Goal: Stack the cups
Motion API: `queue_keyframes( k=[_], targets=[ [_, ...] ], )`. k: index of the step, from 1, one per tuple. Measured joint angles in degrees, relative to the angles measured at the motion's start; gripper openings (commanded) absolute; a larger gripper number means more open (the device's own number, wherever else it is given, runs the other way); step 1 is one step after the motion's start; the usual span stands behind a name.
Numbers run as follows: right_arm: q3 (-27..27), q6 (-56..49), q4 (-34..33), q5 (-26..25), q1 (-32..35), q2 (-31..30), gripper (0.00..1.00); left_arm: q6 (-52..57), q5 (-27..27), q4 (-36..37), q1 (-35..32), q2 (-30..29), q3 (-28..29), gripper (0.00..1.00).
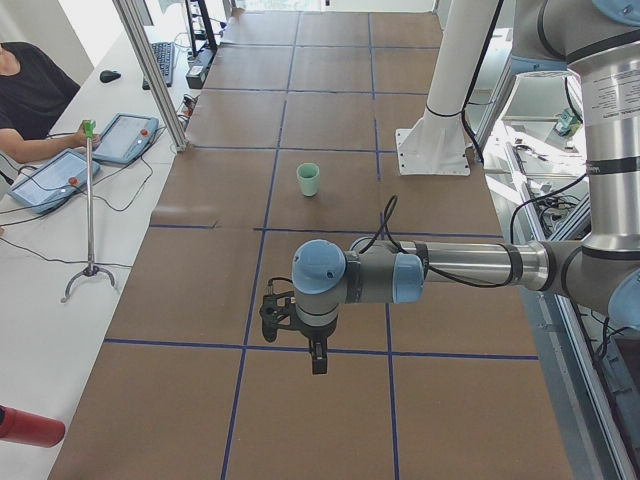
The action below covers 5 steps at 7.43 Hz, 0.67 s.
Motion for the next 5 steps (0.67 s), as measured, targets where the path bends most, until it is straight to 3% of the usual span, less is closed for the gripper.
queue_keyframes(
  k=[5],
  targets=[
    [0.0, 0.0, 0.0, 0.0, 0.0, 0.0, 1.00, -0.3, -1.0, -0.4, 0.1, -0.3, 2.0, 1.00]
  ],
)
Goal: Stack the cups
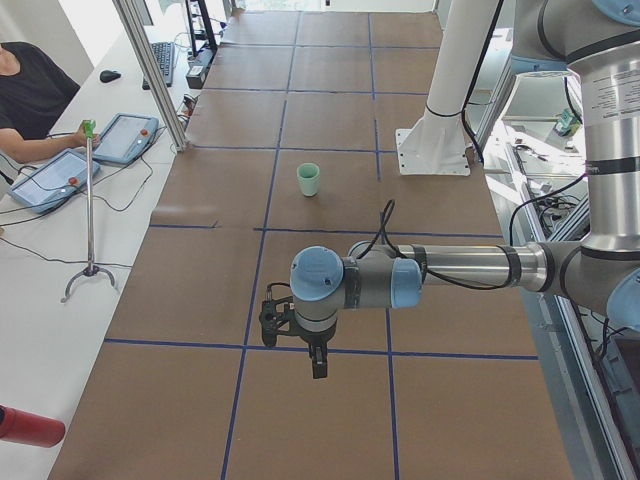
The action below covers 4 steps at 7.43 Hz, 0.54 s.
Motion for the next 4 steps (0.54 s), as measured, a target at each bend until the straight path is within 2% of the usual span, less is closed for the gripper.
queue_keyframes(
  k=[4],
  targets=[
    [0.0, 0.0, 0.0, 0.0, 0.0, 0.0, 1.00, 0.0, -2.0, -0.4, 0.3, -0.1, 1.4, 1.00]
  ],
)
